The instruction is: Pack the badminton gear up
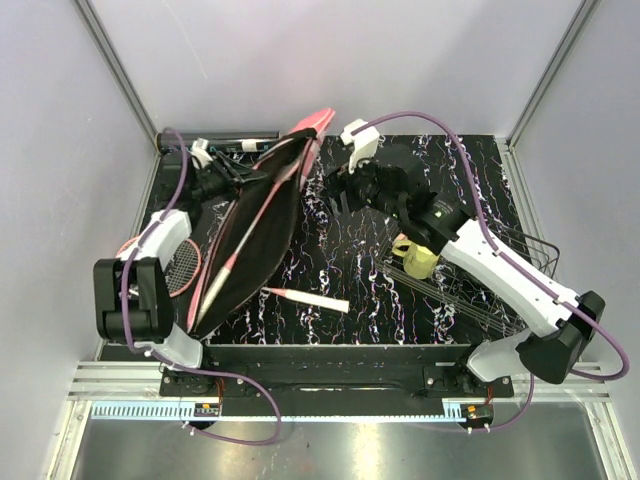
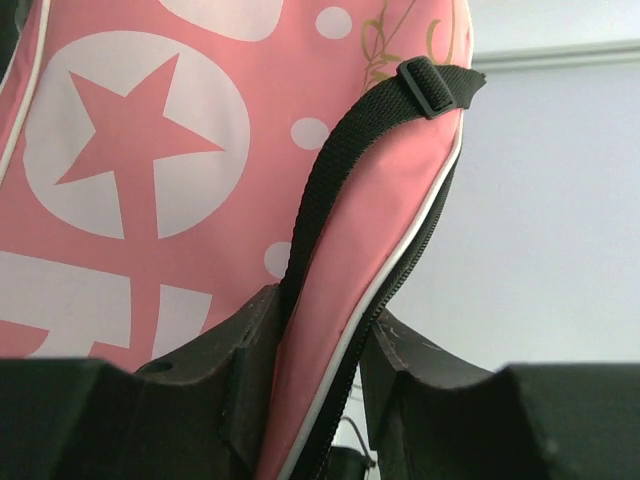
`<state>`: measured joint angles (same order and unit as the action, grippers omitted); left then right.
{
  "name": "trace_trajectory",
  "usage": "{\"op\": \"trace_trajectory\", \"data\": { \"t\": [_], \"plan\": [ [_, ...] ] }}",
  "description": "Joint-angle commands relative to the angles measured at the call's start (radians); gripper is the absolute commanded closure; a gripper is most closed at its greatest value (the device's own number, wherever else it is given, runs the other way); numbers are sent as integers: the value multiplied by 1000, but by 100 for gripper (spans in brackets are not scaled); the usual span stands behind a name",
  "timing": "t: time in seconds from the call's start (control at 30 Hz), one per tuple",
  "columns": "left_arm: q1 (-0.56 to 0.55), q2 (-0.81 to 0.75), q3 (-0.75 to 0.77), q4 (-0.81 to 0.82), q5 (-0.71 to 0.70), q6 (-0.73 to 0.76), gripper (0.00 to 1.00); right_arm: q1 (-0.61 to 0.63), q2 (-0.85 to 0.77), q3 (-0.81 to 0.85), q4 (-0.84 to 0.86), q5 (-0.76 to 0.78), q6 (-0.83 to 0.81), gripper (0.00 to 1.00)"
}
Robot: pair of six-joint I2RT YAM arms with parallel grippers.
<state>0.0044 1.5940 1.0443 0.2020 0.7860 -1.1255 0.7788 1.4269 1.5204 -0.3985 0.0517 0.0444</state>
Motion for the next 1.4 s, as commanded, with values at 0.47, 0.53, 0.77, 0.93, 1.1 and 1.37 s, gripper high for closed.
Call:
{"op": "trace_trajectory", "data": {
  "t": [0.47, 0.53, 0.77, 0.93, 1.1, 1.37],
  "plan": [
    [279, -460, 353, -644, -428, 112, 100, 174, 453, -59, 214, -313, -414, 23],
    [281, -494, 365, -659, -523, 112, 100, 207, 513, 23, 201, -311, -410, 23],
    [281, -548, 490, -792, -679, 162, 100, 292, 749, 191, 233, -286, -327, 27],
    [281, -554, 551, -843, -729, 188, 100, 320, 829, 253, 228, -262, -322, 31],
    [282, -557, 536, -845, -748, 188, 100, 336, 883, 268, 219, -227, -334, 37],
    [281, -566, 503, -845, -783, 202, 100, 343, 915, 259, 213, -196, -325, 64]
  ]
}}
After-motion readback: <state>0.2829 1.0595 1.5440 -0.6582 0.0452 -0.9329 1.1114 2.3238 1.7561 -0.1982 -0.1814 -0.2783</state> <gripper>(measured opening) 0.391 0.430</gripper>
